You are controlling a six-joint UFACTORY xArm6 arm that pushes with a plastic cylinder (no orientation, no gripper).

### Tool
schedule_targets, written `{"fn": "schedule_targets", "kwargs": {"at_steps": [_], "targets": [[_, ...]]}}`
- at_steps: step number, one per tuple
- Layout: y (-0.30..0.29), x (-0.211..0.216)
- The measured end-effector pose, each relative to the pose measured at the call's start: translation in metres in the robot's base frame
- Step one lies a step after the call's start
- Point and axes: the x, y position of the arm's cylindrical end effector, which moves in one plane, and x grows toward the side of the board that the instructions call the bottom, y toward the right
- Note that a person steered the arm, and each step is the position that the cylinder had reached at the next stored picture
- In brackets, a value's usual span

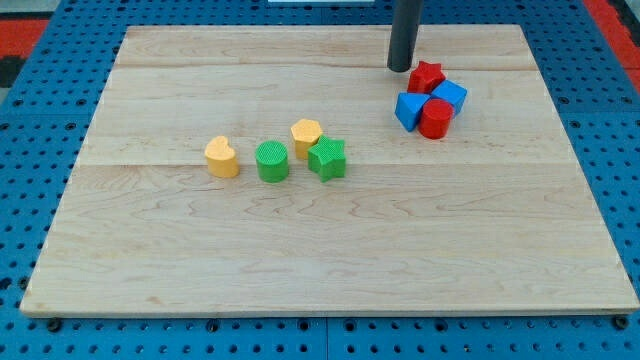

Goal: Slightly push the red star into the blue cube

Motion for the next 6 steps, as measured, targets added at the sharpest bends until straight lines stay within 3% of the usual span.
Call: {"fn": "schedule_targets", "kwargs": {"at_steps": [1,3,4,6], "targets": [[0.002,0.017],[0.018,-0.041],[0.033,-0.022],[-0.001,0.021]]}}
